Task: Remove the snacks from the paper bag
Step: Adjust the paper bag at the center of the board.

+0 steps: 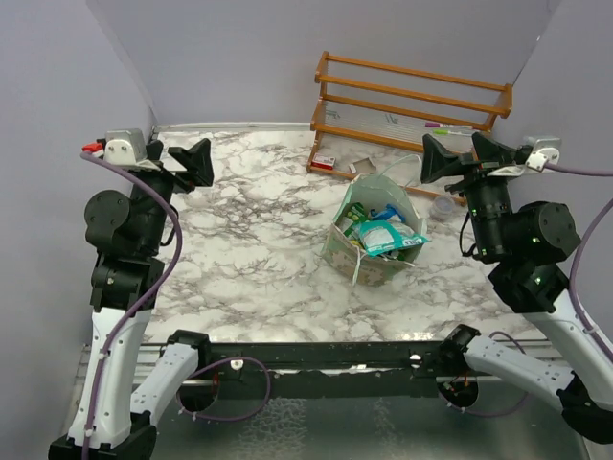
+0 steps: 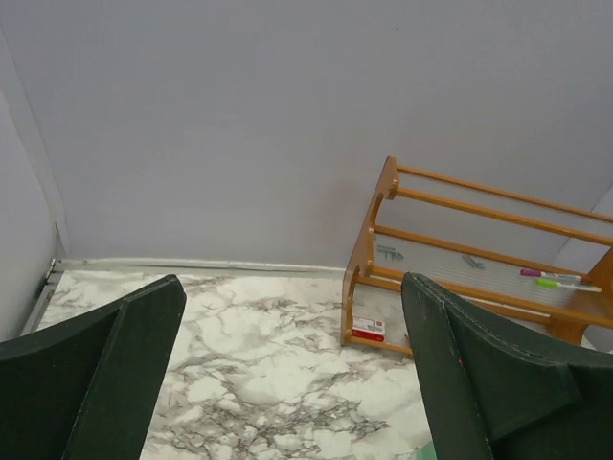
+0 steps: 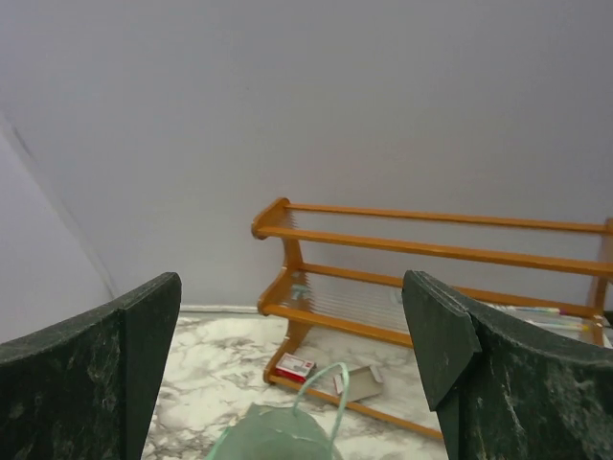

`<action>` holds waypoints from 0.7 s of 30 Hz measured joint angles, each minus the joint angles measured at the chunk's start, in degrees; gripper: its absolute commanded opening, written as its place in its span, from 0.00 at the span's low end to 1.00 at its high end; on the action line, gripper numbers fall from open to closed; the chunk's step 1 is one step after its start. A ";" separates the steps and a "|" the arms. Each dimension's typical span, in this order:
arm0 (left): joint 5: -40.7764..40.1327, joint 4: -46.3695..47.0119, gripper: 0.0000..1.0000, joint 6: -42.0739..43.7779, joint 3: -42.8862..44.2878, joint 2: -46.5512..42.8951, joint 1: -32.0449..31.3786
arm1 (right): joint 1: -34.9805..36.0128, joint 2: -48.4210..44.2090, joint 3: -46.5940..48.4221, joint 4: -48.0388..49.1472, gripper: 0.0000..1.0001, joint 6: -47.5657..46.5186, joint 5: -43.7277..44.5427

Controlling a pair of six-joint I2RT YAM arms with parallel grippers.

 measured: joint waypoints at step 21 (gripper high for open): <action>10.82 2.97 0.98 -8.68 -9.20 10.34 -0.57 | -24.06 -1.07 -4.66 -14.64 0.99 15.52 -15.10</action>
